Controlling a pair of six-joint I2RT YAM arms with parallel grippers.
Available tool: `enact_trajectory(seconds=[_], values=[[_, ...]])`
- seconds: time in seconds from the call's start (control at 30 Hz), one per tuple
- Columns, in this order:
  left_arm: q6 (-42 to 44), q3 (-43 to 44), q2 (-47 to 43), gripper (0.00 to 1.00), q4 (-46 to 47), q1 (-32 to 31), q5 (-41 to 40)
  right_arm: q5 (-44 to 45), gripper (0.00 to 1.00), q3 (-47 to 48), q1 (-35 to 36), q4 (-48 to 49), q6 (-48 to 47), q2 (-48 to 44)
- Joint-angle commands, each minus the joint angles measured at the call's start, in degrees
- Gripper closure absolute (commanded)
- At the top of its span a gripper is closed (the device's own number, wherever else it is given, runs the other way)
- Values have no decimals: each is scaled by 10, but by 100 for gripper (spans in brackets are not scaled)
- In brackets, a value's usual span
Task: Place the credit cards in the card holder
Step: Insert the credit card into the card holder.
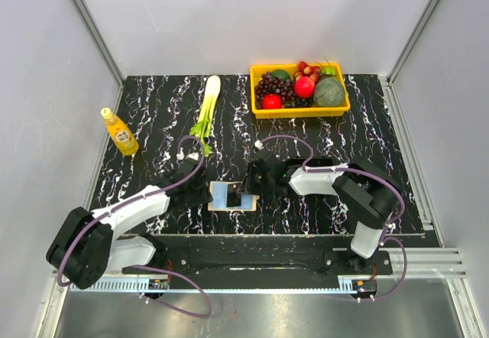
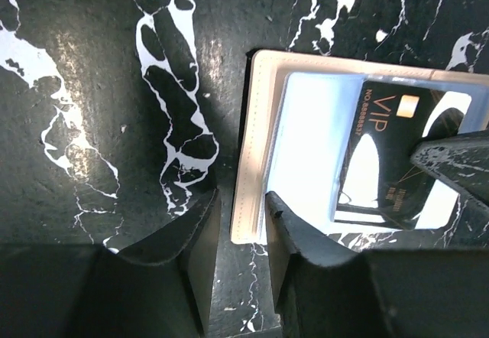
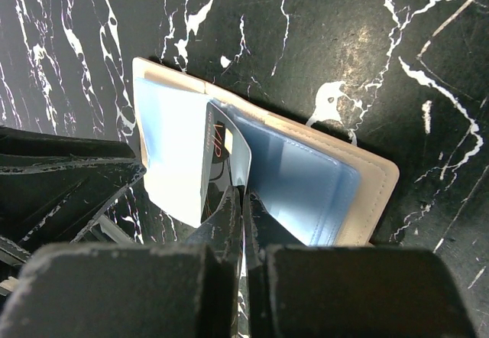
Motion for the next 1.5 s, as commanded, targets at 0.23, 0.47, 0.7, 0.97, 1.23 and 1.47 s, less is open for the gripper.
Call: enact_trajectory(seconds=[0.23, 0.47, 0.7, 0.97, 1.23, 1.47], values=[[31, 23, 59, 65, 39, 0, 54, -26, 100, -15, 15, -40, -21, 6], [15, -7, 110, 72, 67, 0, 48, -44, 100, -25, 15, -47, -12, -8], [9, -23, 92, 78, 54, 0, 39, 5, 100, -25, 15, -56, 20, -6], [14, -23, 97, 81, 54, 1, 41, 115, 100, -52, 9, -43, 25, -45], [13, -24, 109, 83, 67, -3, 55, 93, 100, -58, 13, -18, 60, -19], [-11, -27, 114, 84, 84, -31, 70, 90, 100, -34, 46, -23, 96, 7]])
